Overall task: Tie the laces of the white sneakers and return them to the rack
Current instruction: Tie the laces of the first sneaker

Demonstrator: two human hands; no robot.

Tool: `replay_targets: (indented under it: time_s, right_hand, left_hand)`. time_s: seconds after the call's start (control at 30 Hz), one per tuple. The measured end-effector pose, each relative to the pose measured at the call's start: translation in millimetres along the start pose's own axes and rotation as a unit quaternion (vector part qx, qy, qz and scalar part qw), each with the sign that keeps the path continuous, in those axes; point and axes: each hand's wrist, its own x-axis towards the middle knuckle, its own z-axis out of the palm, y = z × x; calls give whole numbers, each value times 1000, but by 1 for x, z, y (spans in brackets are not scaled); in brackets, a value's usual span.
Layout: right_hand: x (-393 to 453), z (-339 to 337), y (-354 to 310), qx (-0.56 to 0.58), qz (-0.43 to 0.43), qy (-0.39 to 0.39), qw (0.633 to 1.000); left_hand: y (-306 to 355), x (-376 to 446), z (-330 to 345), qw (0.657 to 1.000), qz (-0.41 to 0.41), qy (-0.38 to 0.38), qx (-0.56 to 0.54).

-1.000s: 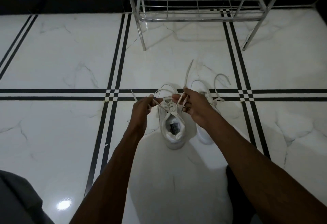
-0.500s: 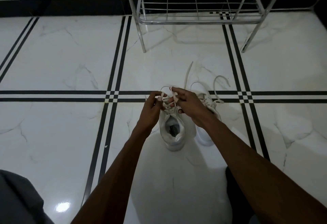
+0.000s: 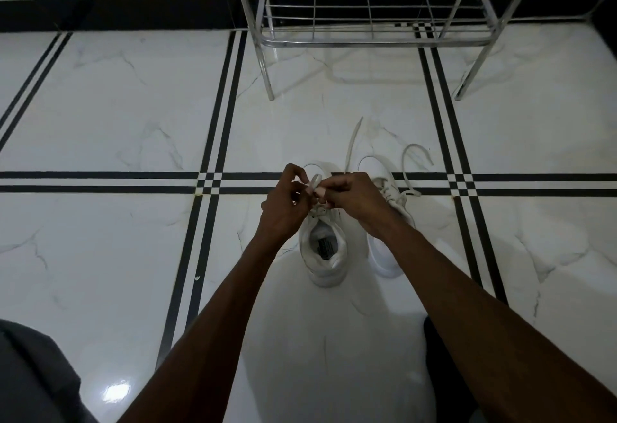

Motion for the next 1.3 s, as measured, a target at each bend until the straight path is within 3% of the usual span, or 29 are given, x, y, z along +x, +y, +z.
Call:
replay_targets:
  time_s: [0.1, 0.23, 0.33, 0.4, 0.47, 0.53, 0.67, 0.77, 1.0, 1.1, 1.3]
  right_hand:
    - [-3, -1, -4, -9, -19, -30, 999]
    - [-3, 6, -5, 21, 10, 51, 998]
    - [-2, 11, -4, 105, 54, 67, 991]
    - [-3, 8, -3, 119, 56, 39, 990]
    - [-3, 0, -4, 47, 20, -11, 999]
    - [-3, -7, -9, -103, -36, -49, 993]
    - [4, -11, -22, -348, -92, -52, 932]
    - [6, -2, -25, -401, -139, -27, 905]
    - [-1, 12, -13, -273, -140, 130, 943]
    - [-2, 13, -13, -206, -104, 133, 964]
    - [-3, -3, -10, -168, -52, 103, 979]
  left_hand:
    - [-2, 3, 1, 1000, 1, -13, 5]
    - [-6, 6, 3, 1000, 12, -25, 0]
    - [-7, 7, 0, 997, -33, -27, -69]
    - [-12, 8, -2, 991, -73, -16, -109]
    - [-19, 9, -3, 986, -100, -1, -131]
    - [-22, 11, -2, 984, -112, 8, -136]
    - [-19, 10, -1, 979, -124, 9, -162]
    - [-15, 7, -2, 981, -111, 1, -158]
    - [-9, 4, -10, 976, -96, -17, -196]
    - [-9, 4, -10, 988, -46, -42, -141]
    - [-10, 8, -9, 999, -21, 19, -35]
